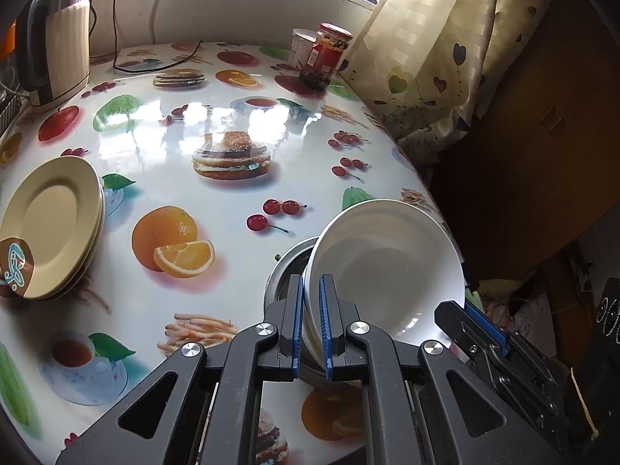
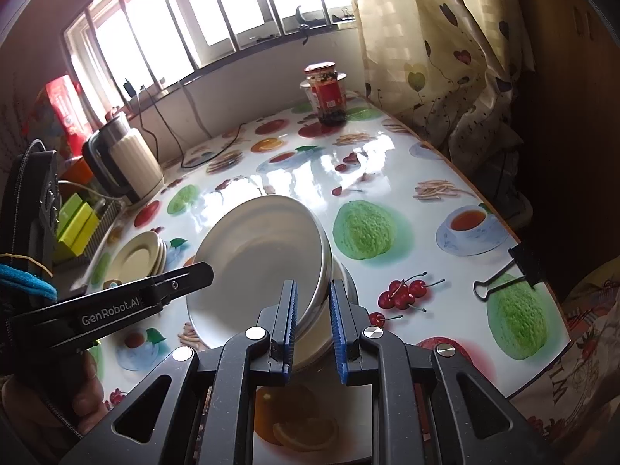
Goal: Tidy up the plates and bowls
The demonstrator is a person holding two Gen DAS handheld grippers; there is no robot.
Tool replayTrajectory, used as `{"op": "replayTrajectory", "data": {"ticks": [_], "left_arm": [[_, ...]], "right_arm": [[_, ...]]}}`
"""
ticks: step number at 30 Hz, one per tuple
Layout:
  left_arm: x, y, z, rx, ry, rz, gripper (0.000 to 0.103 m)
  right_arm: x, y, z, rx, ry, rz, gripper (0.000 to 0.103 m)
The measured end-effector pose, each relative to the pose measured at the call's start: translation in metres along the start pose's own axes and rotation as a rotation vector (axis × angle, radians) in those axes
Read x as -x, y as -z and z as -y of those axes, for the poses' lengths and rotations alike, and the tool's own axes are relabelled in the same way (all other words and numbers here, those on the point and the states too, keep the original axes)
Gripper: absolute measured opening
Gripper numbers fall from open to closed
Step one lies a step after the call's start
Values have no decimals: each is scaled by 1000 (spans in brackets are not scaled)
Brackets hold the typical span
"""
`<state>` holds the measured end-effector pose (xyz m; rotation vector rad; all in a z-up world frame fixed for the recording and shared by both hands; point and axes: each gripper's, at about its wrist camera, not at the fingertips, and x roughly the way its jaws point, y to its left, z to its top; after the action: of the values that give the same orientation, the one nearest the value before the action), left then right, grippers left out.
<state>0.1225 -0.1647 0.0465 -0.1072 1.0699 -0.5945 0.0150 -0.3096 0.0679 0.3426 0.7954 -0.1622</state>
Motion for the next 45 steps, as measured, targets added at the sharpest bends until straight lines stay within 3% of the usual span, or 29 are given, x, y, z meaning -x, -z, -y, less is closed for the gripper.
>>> {"op": "replayTrajectory", "data": {"ticks": [45], "left_arm": [[0,4,0,-4,0,-4,8]], "right_arm": [[-14,6,9,-34,4,-42,19]]}}
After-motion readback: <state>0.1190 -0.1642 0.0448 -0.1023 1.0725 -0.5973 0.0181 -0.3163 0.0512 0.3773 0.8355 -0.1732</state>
